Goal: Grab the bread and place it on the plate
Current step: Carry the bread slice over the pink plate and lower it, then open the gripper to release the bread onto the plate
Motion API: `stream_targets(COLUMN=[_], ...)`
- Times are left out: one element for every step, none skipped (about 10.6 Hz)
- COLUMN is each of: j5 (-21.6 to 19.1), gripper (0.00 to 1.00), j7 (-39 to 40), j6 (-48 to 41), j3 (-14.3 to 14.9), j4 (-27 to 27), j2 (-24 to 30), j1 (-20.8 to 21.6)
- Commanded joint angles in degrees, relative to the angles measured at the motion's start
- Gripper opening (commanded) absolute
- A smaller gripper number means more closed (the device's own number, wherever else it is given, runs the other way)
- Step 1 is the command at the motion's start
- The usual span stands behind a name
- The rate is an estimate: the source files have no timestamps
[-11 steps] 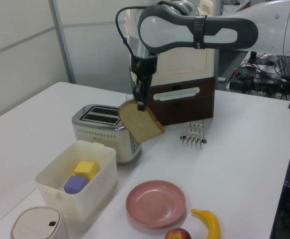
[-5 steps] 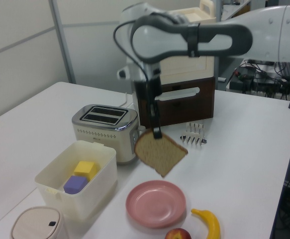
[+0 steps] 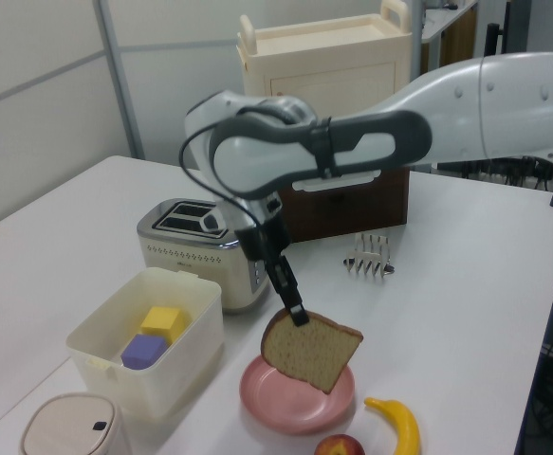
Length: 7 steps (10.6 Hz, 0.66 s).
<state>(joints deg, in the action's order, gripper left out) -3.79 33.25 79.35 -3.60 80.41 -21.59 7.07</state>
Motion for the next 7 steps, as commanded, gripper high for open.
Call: stream_targets(j5=[2.4, 3.8, 5.6, 7.6, 9.1, 11.8, 14.6], gripper=[0.42, 0.66, 0.69, 0.92, 1.0, 1.0, 1.0], j7=[1.4, 1.1, 0.9, 0.7, 0.6, 0.6, 0.6], j6=[-1.4, -1.3, -1.0, -1.0, -1.0, -0.9, -0.9], j3=[0.6, 0.6, 0.6, 0.6, 0.7, 0.8, 0.9], j4=[-0.1, -0.2, -0.2, -0.2, -0.2, -0.2, -0.2], j2=[0.1, -1.2, -1.9, -2.1, -2.1, -2.1, -2.1], j1=[1.6, 2.1, 2.2, 2.1, 2.1, 2.1, 2.1])
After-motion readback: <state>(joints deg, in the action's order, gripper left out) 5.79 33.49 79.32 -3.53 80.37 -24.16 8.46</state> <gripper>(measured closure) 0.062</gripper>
